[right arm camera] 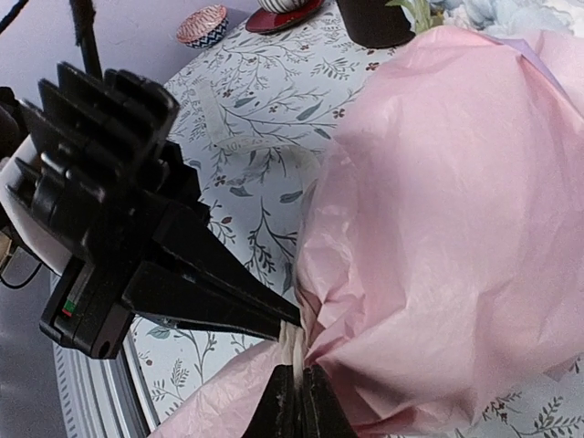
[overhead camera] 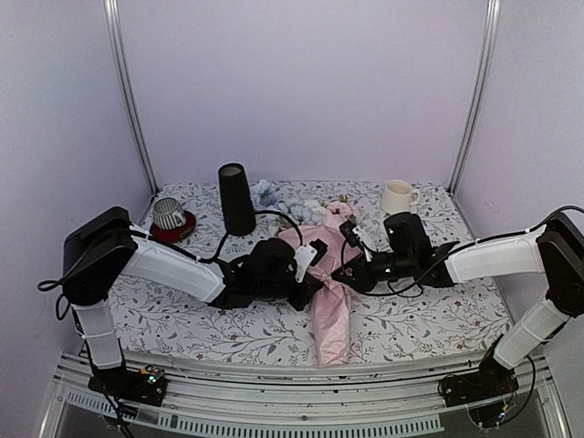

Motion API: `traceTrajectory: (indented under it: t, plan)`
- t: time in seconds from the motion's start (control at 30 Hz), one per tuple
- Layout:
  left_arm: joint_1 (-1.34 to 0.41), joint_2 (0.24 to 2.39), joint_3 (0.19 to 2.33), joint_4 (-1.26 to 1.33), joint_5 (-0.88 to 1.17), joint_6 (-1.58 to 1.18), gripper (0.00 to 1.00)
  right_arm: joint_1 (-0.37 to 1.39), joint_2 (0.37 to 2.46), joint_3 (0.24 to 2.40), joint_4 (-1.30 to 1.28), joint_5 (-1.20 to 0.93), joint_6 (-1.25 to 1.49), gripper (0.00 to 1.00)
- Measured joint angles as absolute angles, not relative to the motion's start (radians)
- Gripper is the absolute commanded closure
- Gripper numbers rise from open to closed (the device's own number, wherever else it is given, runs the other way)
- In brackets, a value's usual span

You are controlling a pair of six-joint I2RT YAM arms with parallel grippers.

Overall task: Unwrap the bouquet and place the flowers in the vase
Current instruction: Untie the half-tied ribbon from the folded wrapping paper.

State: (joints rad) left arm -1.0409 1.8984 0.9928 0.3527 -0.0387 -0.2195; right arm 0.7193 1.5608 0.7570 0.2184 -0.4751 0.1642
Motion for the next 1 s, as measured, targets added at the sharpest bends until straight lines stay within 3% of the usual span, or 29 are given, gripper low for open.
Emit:
traceTrajectory:
  t: [0.43,1.0]
  plan:
    - [-1.041,1.885,0.972,0.329,-0.110,-0.299,1.00,0.720,1.374,0.633,0.189,-0.267,0.196,0.96]
    - [-1.041,1.874,0.954,0.308,-0.121,-0.334,1.00,0.697,1.375,0.587,0.179,-0.146,0.279,0.92]
